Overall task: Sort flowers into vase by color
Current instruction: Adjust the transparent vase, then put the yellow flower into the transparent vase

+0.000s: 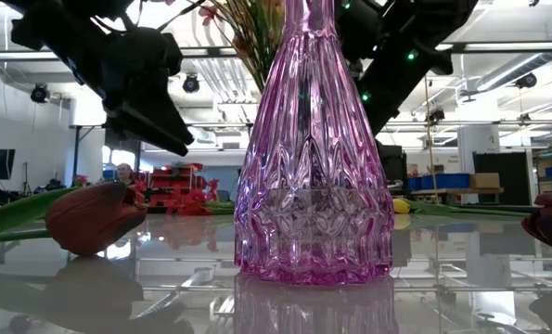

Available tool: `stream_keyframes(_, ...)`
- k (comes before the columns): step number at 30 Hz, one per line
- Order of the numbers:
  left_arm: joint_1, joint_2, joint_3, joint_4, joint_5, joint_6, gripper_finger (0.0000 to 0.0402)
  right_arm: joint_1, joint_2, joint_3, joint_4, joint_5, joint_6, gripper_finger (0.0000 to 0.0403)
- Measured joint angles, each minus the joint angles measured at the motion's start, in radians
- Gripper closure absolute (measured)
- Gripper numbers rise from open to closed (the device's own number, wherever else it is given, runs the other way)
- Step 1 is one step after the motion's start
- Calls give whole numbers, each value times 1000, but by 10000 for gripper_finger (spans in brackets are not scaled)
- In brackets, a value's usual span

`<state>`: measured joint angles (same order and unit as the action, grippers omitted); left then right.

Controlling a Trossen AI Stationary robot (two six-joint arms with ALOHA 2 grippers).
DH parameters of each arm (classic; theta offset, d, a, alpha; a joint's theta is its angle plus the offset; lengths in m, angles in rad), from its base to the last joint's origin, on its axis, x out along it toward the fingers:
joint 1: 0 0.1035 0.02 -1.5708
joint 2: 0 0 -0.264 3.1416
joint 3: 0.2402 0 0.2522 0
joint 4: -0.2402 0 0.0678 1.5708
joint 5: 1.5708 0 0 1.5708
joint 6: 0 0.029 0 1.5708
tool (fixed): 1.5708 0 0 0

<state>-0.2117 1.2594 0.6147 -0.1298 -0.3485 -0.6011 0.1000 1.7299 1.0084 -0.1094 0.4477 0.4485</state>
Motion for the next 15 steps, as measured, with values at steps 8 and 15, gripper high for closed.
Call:
stream_keyframes(8,-64,-1,0,-53,-7,-72,227,-54,-31,0,-58,-10,-41,99)
stream_keyframes(15,-103,-1,-5,-77,-29,-133,227,-145,-197,-7,-298,-89,-58,100)
